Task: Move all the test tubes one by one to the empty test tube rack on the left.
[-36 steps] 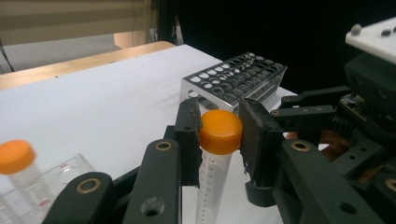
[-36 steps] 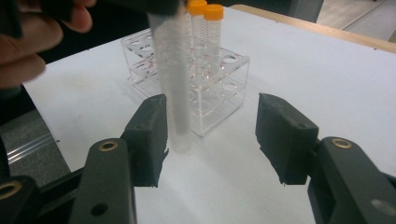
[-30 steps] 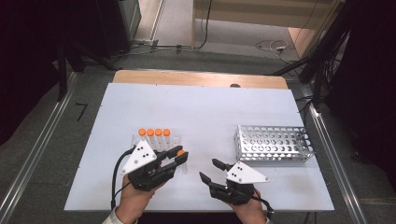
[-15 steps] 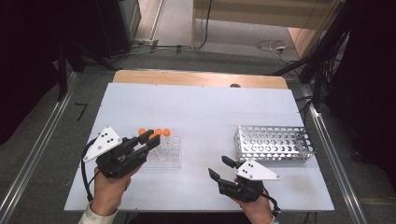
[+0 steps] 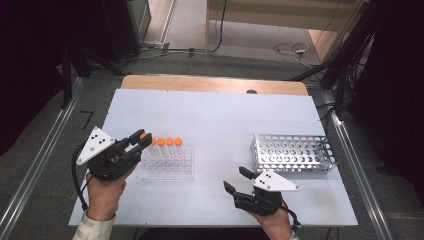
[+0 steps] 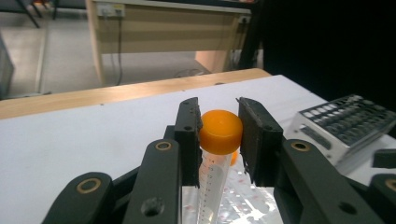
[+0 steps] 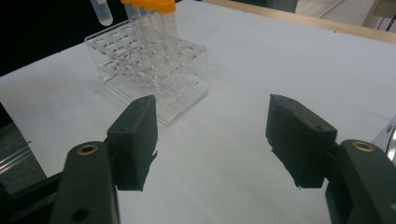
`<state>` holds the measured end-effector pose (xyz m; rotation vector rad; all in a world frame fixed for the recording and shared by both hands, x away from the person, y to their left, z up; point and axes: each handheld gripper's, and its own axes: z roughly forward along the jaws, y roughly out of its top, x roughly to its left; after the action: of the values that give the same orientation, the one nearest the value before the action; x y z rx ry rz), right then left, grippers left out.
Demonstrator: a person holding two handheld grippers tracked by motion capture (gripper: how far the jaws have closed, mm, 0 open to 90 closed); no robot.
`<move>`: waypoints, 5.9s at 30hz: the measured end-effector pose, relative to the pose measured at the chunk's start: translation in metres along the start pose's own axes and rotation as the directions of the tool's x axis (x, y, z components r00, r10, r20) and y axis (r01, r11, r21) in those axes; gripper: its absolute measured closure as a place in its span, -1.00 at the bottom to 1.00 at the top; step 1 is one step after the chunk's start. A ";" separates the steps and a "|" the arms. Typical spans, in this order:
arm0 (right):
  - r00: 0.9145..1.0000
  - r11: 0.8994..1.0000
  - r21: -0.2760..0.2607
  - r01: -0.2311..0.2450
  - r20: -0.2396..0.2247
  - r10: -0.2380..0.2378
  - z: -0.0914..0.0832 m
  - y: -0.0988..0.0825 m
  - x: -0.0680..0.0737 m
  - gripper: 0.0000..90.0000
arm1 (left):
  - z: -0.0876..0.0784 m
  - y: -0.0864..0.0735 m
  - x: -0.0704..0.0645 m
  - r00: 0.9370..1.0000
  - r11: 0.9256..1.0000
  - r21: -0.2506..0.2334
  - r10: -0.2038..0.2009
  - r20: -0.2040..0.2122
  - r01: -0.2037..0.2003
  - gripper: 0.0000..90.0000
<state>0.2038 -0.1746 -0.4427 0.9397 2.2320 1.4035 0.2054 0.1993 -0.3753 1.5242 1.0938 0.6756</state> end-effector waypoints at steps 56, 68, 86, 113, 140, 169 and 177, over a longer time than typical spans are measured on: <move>0.999 1.000 0.010 -0.011 0.038 0.011 0.000 -0.001 -0.002 -0.49 | 0.039 -0.045 0.024 0.988 1.000 0.022 0.024 -0.155 -0.020 0.53; 0.999 1.000 0.009 -0.012 0.039 0.011 0.000 -0.001 -0.003 -0.49 | 0.039 -0.047 0.026 0.992 0.999 0.027 -0.027 -0.125 0.031 0.33; 0.999 1.000 0.009 -0.013 0.041 0.013 -0.001 -0.001 -0.004 -0.49 | 0.034 -0.044 0.025 0.992 0.998 0.009 -0.055 -0.116 0.057 0.12; 0.976 0.997 -0.014 -0.081 0.200 0.082 -0.031 -0.014 -0.057 -0.48 | -0.004 -0.067 0.006 0.987 0.998 0.035 -0.038 -0.153 0.044 -0.48; 0.905 0.983 -0.068 -0.172 0.382 0.185 -0.096 -0.049 -0.112 -0.47 | -0.038 -0.097 0.025 0.965 0.998 0.037 -0.035 -0.261 0.046 -0.55; 0.840 0.965 -0.060 -0.257 0.480 0.253 -0.114 -0.070 -0.151 -0.45 | -0.032 -0.111 0.056 0.943 0.985 0.120 -0.083 -0.322 0.128 -0.60; 0.830 0.962 -0.044 -0.271 0.495 0.256 -0.114 -0.075 -0.158 -0.45 | -0.029 -0.114 0.062 0.934 0.982 0.132 -0.083 -0.348 0.136 -0.60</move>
<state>0.2243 -0.3812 -0.4671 1.4761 1.7833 1.0664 0.1739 0.2662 -0.4858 1.4955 1.5132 0.8127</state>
